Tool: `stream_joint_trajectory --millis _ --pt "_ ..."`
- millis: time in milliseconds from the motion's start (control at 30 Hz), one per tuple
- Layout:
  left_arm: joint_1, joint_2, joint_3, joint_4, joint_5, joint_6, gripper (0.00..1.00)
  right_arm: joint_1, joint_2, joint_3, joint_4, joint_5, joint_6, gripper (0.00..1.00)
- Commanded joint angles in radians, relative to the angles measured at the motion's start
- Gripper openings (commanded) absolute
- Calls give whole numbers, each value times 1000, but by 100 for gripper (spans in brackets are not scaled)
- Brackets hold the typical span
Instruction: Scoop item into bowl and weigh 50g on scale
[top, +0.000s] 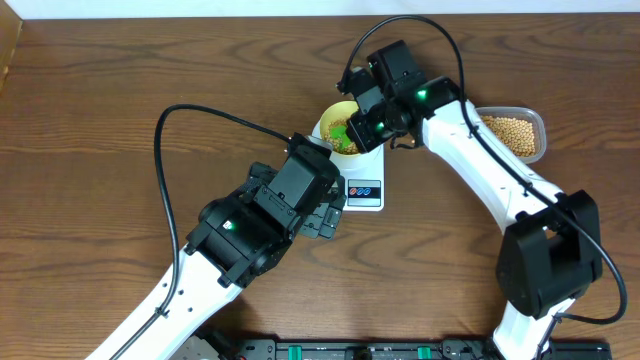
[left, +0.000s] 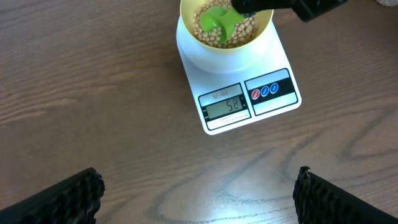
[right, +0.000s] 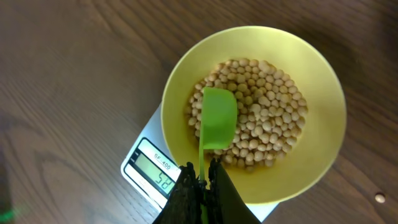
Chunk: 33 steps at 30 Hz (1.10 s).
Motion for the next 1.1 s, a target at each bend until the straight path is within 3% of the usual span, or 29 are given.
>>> stream_joint_trajectory --millis 0,567,1067 --pt "2 2 11 -3 -24 13 100 -19 22 16 6 -32 49 1" --pt "2 2 11 -3 -24 13 100 -163 48 16 80 -296 185 1" --pt "2 2 11 -3 -24 13 100 -227 44 16 111 -494 190 1"
